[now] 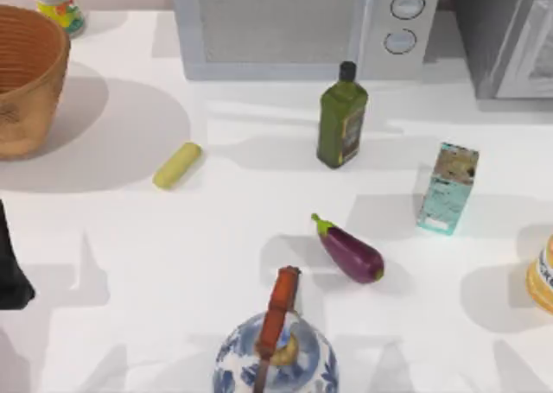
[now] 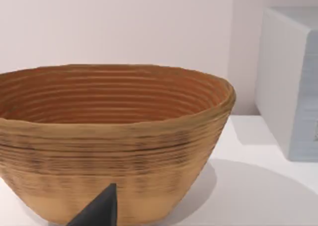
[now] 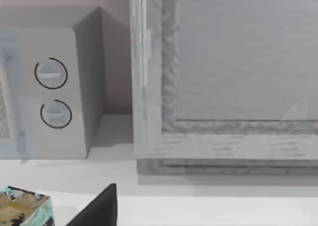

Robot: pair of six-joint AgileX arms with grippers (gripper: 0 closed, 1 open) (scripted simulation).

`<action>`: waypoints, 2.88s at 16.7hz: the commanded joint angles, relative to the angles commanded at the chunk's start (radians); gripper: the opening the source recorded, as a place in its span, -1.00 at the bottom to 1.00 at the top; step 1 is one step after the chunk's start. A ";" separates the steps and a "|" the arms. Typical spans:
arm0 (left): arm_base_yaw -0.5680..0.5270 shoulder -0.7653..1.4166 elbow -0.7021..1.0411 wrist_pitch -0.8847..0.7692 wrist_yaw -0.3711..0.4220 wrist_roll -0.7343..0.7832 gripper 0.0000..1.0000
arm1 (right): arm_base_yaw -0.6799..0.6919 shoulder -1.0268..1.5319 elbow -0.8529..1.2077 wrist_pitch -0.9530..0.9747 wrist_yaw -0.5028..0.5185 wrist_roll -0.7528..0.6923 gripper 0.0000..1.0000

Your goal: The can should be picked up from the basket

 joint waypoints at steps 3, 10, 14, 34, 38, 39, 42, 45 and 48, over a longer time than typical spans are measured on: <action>0.001 0.009 0.009 -0.004 0.000 0.001 1.00 | 0.000 0.000 0.000 0.000 0.000 0.000 1.00; 0.006 0.342 0.339 -0.159 0.023 0.032 1.00 | 0.000 0.000 0.000 0.000 0.000 0.000 1.00; 0.016 0.693 0.674 -0.343 0.046 0.058 1.00 | 0.000 0.000 0.000 0.000 0.000 0.000 1.00; 0.185 2.473 2.392 -1.362 0.074 0.209 1.00 | 0.000 0.000 0.000 0.000 0.000 0.000 1.00; 0.190 2.527 2.445 -1.398 0.078 0.218 1.00 | 0.000 0.000 0.000 0.000 0.000 0.000 1.00; 0.190 2.527 2.445 -1.398 0.078 0.218 1.00 | 0.000 0.000 0.000 0.000 0.000 0.000 1.00; 0.184 2.528 2.443 -1.396 0.077 0.217 1.00 | 0.000 0.000 0.000 0.000 0.000 0.000 1.00; 0.185 2.530 2.408 -1.358 0.077 0.214 1.00 | 0.000 0.000 0.000 0.000 0.000 0.000 1.00; 0.184 2.536 2.328 -1.271 0.077 0.212 1.00 | 0.000 0.000 0.000 0.000 0.000 0.000 1.00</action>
